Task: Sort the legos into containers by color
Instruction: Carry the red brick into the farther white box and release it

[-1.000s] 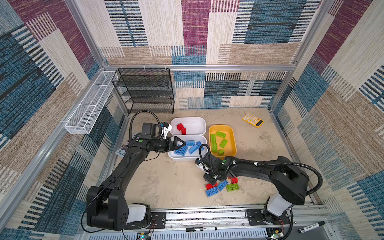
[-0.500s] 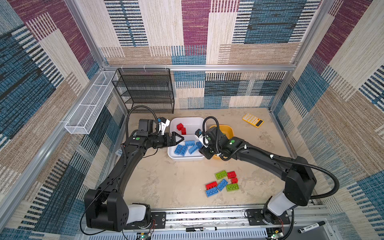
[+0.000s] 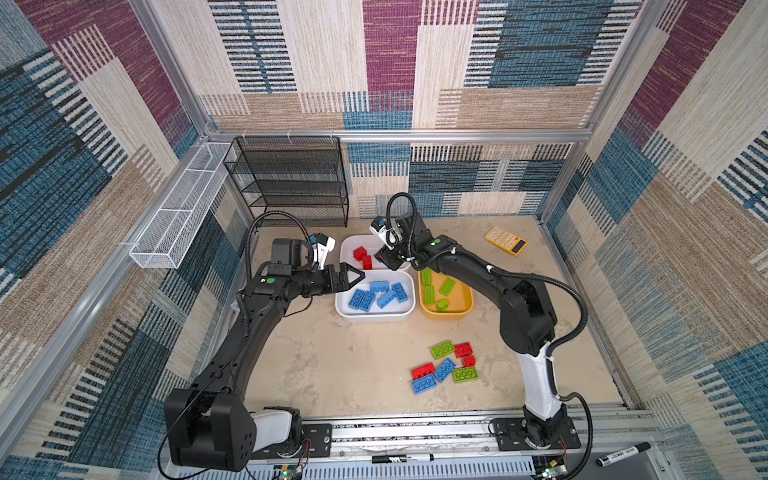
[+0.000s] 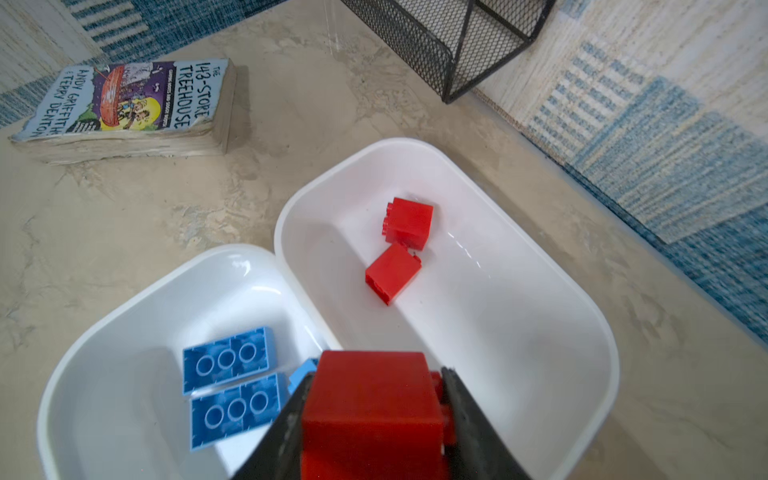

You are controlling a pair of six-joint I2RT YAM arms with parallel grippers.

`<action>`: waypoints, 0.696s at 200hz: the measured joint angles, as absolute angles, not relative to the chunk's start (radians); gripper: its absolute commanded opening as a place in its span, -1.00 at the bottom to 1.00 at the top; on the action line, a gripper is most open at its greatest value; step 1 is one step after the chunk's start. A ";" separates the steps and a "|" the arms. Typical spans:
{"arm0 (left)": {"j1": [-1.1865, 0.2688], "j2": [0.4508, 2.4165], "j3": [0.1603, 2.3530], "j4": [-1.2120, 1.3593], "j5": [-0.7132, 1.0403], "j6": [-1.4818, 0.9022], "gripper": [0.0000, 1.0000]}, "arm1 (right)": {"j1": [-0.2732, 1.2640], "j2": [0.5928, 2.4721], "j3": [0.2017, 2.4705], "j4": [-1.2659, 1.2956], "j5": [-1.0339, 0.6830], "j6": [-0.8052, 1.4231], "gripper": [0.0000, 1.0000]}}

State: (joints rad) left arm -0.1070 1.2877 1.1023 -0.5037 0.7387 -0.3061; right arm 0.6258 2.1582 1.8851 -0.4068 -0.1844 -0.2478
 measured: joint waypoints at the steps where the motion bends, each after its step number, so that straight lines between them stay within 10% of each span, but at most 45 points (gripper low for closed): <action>1: -0.107 1.288 1.102 -0.503 0.739 -0.307 0.97 | 0.626 2.164 1.892 -0.408 -0.184 -0.248 -0.14; 99: -0.096 1.273 1.069 -0.477 0.739 -0.315 0.97 | 0.585 2.484 2.221 -0.389 -0.173 -0.250 0.04; 139: -0.094 1.274 1.066 -0.469 0.739 -0.318 0.97 | 0.582 2.584 2.391 -0.428 -0.200 -0.236 0.43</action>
State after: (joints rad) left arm -0.0940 1.2736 1.0657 -0.4690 0.7391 -0.3183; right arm 0.5819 2.5835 2.3909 -0.4278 -0.1997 -0.2359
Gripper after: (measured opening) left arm 0.988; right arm 0.705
